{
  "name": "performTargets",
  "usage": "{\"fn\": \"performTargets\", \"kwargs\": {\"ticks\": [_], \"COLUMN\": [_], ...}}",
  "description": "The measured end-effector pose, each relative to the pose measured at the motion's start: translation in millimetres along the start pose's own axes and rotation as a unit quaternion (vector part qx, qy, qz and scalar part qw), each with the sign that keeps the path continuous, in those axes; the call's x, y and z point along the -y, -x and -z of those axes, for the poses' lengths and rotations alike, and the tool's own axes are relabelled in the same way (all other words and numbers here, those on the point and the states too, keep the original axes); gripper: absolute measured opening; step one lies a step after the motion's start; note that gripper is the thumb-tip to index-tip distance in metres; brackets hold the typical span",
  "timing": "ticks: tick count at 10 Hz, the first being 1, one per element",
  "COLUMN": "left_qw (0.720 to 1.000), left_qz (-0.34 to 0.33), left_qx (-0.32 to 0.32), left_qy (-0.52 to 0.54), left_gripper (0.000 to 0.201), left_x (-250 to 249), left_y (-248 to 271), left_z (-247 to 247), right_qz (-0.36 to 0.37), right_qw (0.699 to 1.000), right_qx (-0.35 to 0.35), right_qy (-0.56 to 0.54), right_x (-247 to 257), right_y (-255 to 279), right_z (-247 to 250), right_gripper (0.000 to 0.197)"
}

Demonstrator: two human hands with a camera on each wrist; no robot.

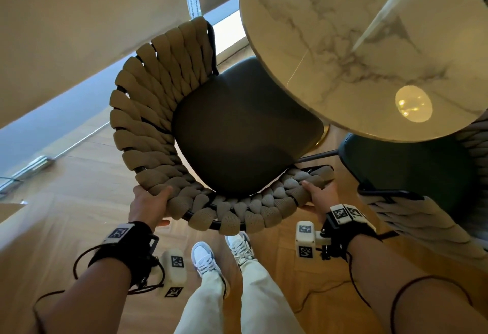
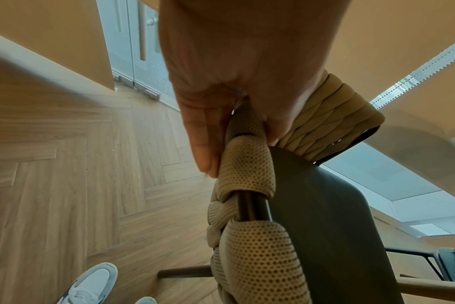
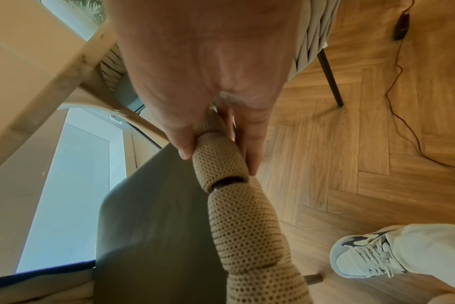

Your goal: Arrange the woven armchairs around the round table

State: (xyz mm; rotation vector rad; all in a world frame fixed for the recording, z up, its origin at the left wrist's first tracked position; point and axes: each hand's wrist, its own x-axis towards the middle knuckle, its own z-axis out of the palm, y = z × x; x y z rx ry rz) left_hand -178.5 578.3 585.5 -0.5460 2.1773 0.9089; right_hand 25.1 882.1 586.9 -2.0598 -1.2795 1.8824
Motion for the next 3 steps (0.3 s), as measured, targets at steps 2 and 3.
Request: {"fn": "performTargets", "kwargs": {"ticks": [2, 3], "left_qw": [0.997, 0.989], "left_qz": [-0.006, 0.035], "left_qx": [0.071, 0.11], "left_qy": [-0.037, -0.09], "left_gripper": [0.045, 0.032], "left_x": [24, 64], "left_y": [36, 66], "left_z": [13, 29], "right_qz": [-0.014, -0.033], "right_qw": [0.992, 0.978], "right_qx": [0.069, 0.115], "right_qy": [0.102, 0.172], "right_x": [0, 5], "right_y": [13, 29], "right_z": [20, 38], "right_gripper": [0.039, 0.02]}}
